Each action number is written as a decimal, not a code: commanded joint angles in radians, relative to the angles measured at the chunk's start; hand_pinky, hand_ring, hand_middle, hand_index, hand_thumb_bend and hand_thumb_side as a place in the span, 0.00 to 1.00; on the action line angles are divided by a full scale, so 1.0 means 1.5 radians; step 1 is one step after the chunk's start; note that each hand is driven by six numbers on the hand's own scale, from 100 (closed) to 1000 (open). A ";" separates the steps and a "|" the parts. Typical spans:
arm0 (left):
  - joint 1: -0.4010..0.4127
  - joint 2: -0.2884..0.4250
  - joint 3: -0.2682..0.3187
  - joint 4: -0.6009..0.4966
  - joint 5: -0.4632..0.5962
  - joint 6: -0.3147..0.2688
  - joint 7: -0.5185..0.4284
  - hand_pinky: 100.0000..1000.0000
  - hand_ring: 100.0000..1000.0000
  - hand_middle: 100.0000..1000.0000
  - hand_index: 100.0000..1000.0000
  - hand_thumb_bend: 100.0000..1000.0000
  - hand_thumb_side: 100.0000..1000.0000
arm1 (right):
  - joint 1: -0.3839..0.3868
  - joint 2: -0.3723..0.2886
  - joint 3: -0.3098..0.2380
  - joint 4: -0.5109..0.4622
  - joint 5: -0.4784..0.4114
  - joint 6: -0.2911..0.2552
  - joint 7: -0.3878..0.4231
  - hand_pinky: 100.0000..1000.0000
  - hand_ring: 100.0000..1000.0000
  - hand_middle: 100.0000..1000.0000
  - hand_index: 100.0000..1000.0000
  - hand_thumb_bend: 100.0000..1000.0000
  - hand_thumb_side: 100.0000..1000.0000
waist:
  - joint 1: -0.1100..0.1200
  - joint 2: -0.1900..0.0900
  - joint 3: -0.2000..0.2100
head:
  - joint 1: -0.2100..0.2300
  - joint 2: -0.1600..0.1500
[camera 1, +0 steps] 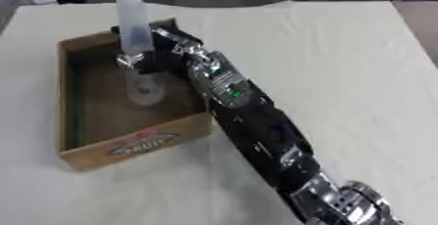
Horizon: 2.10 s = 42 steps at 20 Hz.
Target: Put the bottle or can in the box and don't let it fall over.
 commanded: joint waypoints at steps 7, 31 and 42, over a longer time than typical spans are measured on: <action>0.002 0.014 0.007 -0.014 0.002 0.001 0.000 1.00 1.00 1.00 0.66 0.00 0.64 | 0.001 -0.026 0.026 -0.112 0.043 -0.015 0.087 1.00 1.00 1.00 1.00 0.00 0.62 | 0.004 -0.020 -0.011 | 0.014 0.001; 0.022 0.020 0.014 -0.014 -0.001 -0.001 0.006 1.00 1.00 1.00 0.66 0.00 0.64 | 0.047 -0.066 0.010 -0.162 0.076 0.051 0.222 1.00 1.00 1.00 1.00 0.00 0.00 | 0.013 -0.041 -0.040 | 0.044 0.015; 0.038 0.027 0.017 -0.014 -0.005 0.002 0.011 1.00 1.00 1.00 0.66 0.00 0.64 | 0.096 -0.151 -0.003 -0.234 0.015 0.054 0.198 1.00 1.00 1.00 1.00 0.00 0.00 | 0.014 -0.061 -0.080 | 0.076 0.037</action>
